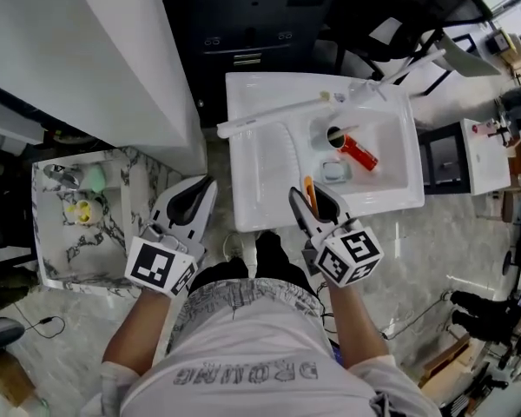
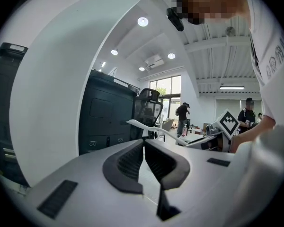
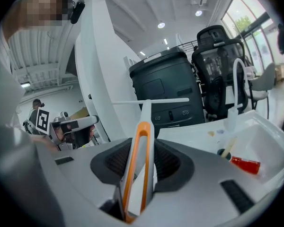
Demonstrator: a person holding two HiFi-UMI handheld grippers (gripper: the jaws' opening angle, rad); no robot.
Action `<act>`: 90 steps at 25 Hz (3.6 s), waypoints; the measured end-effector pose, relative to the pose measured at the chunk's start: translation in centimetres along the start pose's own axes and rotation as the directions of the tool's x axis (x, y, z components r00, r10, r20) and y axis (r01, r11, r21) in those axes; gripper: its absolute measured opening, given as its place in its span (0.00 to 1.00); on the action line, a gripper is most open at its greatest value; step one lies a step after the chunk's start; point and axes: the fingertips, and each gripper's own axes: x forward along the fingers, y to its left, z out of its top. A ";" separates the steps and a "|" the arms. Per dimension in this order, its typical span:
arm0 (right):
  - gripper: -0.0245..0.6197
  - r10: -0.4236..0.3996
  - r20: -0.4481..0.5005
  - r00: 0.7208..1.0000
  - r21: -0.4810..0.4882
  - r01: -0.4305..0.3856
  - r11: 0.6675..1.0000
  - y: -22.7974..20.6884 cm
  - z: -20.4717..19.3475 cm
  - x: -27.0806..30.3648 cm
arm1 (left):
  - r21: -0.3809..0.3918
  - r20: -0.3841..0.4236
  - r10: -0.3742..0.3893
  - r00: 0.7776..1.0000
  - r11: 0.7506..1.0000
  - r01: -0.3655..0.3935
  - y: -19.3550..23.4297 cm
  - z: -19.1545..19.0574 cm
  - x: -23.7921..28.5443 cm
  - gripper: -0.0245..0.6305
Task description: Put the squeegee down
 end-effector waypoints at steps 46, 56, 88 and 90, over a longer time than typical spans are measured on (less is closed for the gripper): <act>0.25 0.183 -0.239 0.954 -0.055 -0.201 0.978 -9.0 -6.5 15.3 | -0.046 -0.152 0.256 0.955 0.963 -0.265 4.4 -6.3 6.1 0.07; 0.25 0.186 -0.270 0.945 -0.052 -0.207 0.977 -9.8 -8.3 16.4 | -0.059 -0.181 0.271 0.945 0.956 -0.286 4.4 -7.6 6.0 0.07; 0.25 0.150 -0.324 0.934 -0.129 -0.201 0.971 -11.3 -11.7 17.8 | -0.080 -0.214 0.261 0.941 0.956 -0.283 3.6 -9.5 6.8 0.07; 0.25 0.146 -0.327 0.933 -0.139 -0.201 0.970 -11.4 -11.8 17.8 | -0.082 -0.216 0.257 0.942 0.956 -0.280 3.5 -9.6 6.9 0.07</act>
